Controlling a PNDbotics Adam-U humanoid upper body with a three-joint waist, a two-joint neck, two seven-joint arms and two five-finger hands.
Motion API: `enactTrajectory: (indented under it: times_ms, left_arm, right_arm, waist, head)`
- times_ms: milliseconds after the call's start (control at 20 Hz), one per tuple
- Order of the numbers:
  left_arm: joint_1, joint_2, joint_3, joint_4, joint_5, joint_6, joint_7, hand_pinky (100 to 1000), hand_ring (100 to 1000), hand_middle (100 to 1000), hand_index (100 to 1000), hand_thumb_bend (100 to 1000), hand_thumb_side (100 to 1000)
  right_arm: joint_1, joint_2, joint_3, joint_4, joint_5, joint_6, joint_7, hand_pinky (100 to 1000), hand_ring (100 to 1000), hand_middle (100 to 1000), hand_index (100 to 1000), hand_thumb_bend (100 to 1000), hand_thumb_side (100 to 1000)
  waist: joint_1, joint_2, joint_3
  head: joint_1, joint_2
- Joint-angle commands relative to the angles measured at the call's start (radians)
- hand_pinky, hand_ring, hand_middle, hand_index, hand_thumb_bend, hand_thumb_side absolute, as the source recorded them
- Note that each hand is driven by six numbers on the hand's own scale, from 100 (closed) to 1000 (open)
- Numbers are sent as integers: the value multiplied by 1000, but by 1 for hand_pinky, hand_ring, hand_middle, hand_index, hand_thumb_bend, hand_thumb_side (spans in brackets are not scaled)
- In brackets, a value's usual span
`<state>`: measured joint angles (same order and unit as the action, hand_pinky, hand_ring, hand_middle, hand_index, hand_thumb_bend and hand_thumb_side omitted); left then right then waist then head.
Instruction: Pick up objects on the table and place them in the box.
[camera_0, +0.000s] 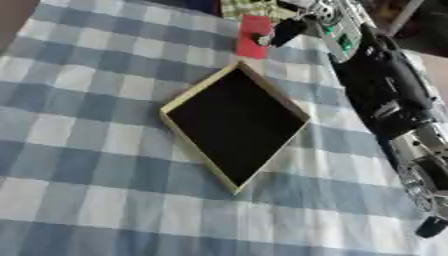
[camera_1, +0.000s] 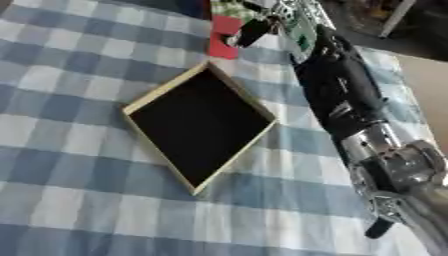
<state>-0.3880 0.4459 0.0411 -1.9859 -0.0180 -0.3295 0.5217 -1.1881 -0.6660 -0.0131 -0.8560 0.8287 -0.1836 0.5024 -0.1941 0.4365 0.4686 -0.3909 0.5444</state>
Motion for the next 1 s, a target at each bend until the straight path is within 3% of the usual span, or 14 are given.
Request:
enactTrajectory:
  times_ms: [50,500,700,1000]
  left_arm:
    - [-7,5,1,-14,-5,5,0,808,864,812,739,122,823]
    - [-13,-2,0,-14,-9,8,1,808,863,811,734,122,827]
    - [-13,-4,1,-14,-11,10,2,808,863,810,732,122,828]
    - [-16,-8,1,-14,-14,12,3,809,863,810,729,123,831]
  right_arm:
    - [-22,-38,-13,1,-5,4,8,969,987,934,971,281,261]
    - [0,-55,-18,3,-43,10,17,956,970,912,970,266,281]
    - [4,-55,-18,6,-46,13,22,946,945,866,961,253,291]
    - [7,-51,-19,8,-67,15,26,903,870,721,931,177,319]
  waist:
    - [7,-17,1]
    - [-3,1,9]
    - [-7,6,11]
    - [-11,15,15]
  head:
    - [-7,-17]
    - [-11,-31]
    - [-10,-31]
    - [-10,-35]
